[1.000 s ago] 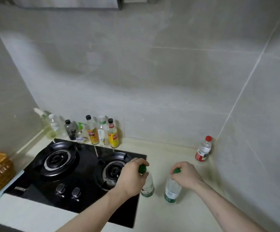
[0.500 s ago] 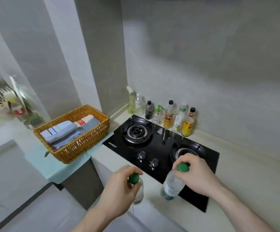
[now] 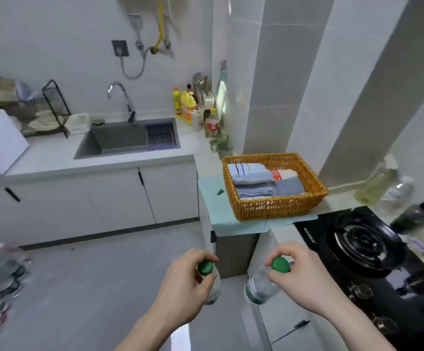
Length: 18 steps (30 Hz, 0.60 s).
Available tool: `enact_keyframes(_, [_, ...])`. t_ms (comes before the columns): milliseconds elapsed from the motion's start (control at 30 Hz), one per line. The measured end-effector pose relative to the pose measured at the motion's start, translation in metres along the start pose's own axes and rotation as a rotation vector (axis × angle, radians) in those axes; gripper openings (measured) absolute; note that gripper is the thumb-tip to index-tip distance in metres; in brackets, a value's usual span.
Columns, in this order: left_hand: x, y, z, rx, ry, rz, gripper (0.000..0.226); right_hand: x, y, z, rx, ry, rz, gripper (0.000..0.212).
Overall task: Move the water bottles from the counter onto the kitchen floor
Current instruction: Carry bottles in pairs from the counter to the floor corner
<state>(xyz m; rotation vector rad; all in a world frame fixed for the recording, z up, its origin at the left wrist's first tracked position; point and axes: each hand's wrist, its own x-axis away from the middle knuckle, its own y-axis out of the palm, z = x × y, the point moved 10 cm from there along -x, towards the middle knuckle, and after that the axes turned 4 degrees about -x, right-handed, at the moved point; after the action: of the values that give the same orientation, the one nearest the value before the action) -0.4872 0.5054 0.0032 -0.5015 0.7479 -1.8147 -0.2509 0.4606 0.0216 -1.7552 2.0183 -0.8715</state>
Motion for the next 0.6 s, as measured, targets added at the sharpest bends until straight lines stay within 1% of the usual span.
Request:
enact_keyframes(100, [0.002, -0.03, -0.038, -0.009, -0.107, 0.089, 0.021, -0.04, 0.04, -0.028, 0.031, -0.084, -0.113, 0.023])
enact_keyframes(300, [0.03, -0.098, -0.099, -0.017, -0.339, 0.307, 0.021, -0.099, 0.129, -0.092, 0.11, -0.246, -0.369, 0.019])
enact_keyframes(433, [0.058, -0.146, -0.14, -0.028, -0.485, 0.45, 0.021, -0.119, 0.198, -0.143, 0.157, -0.35, -0.524, 0.019])
enact_keyframes(600, [0.095, -0.201, -0.201, 0.003, -0.646, 0.599, 0.024, -0.133, 0.283, -0.213, 0.188, -0.46, -0.648, 0.019])
